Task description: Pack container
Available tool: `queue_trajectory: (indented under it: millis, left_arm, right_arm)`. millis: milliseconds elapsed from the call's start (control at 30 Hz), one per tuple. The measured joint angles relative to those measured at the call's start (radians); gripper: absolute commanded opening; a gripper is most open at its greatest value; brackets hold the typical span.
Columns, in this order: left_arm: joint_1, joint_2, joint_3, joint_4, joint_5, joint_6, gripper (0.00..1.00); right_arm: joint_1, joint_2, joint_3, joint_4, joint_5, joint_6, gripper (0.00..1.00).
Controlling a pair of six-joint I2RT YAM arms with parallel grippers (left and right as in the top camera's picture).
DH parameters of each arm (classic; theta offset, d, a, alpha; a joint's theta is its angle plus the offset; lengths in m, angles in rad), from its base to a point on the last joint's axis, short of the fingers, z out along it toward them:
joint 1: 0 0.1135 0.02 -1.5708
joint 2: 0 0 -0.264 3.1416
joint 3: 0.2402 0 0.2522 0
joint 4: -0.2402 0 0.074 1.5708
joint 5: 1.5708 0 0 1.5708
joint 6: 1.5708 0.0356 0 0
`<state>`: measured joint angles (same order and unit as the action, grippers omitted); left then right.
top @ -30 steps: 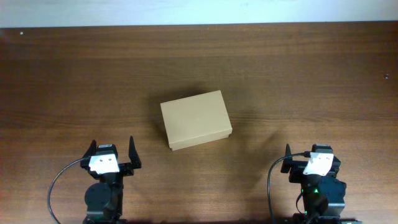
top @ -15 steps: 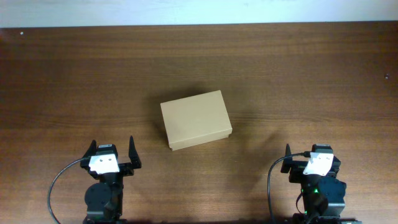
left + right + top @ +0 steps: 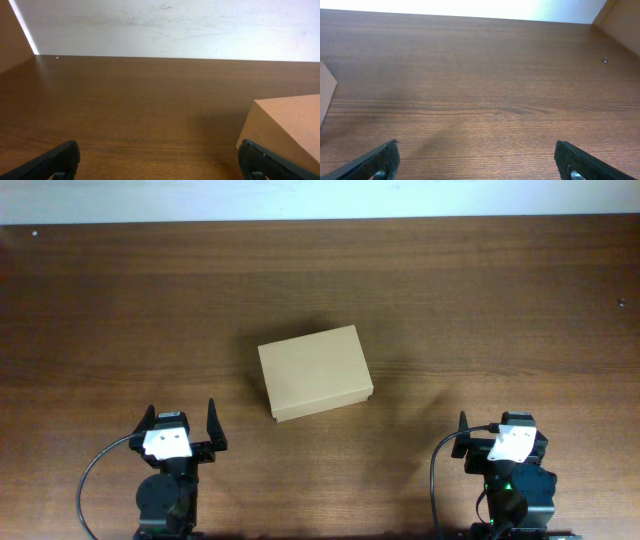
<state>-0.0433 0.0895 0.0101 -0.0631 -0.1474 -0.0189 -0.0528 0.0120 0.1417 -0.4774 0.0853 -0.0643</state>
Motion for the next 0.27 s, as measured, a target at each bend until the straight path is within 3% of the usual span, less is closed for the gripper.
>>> queue_trajectory:
  millis: [267]
  left_arm:
    - [0.0, 0.0, 0.0, 0.0, 0.0, 0.0, 1.0]
  right_arm:
    - [0.0, 0.0, 0.0, 0.0, 0.0, 0.0, 0.99]
